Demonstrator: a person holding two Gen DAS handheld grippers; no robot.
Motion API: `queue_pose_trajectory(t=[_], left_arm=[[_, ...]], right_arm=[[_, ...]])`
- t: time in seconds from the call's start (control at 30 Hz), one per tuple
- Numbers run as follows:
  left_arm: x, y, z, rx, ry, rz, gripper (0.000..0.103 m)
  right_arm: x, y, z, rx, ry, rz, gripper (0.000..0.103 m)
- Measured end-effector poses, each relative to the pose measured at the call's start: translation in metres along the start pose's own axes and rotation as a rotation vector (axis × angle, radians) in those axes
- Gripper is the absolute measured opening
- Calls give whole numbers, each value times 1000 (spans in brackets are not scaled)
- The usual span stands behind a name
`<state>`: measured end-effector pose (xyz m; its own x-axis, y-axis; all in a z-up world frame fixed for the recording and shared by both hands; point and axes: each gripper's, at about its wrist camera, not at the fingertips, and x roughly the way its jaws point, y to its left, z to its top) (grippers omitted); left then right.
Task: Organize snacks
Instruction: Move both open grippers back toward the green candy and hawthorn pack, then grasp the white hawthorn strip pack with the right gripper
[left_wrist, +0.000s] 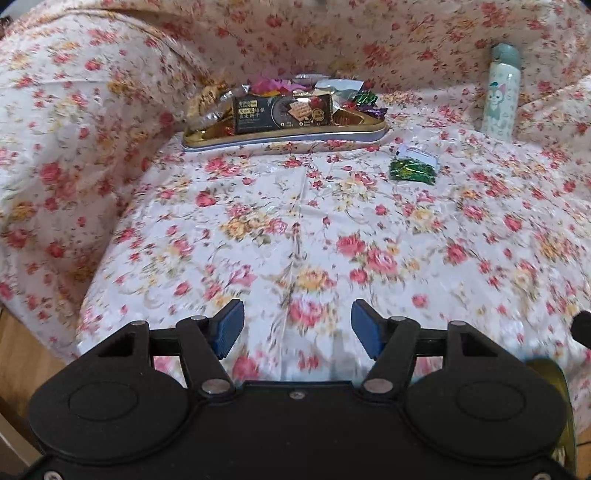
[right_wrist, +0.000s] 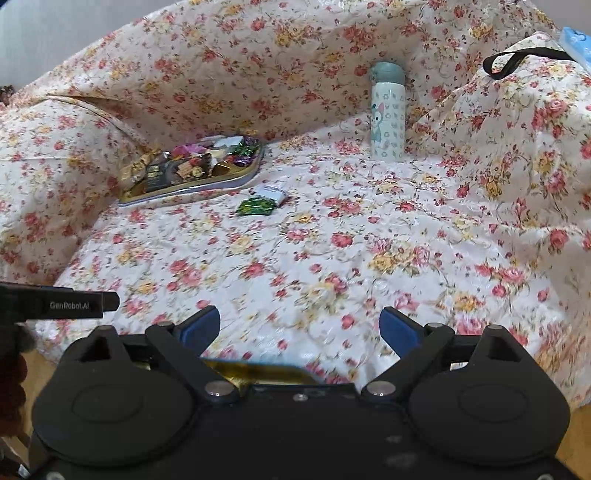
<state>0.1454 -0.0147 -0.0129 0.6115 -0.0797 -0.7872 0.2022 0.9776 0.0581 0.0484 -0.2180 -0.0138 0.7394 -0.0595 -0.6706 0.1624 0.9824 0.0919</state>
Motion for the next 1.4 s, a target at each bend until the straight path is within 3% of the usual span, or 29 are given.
queue_pose_trajectory(t=[0.57,0.67,0.8,0.93,1.2,1.4], left_arm=[[101,16,57,88,-79,18,68],[112,22,62,90,-119,17,79],[122,29,67,82,-159,7,81],[130,28,62,102,-240,46,95],[139,45,67,-3,-193,-21,102],[139,46,67,-12,-188,-25,102]], right_arm=[[102,8,61,-99,0,-24,94],[121,13,74,-122,-11,-29,92],[148,19,89,-148,-19,-36,91],[175,24,105,-165,-32,-58,88],[221,34,135,-180,-26,-80,88],[240,35,126,-155,56,-96,87]])
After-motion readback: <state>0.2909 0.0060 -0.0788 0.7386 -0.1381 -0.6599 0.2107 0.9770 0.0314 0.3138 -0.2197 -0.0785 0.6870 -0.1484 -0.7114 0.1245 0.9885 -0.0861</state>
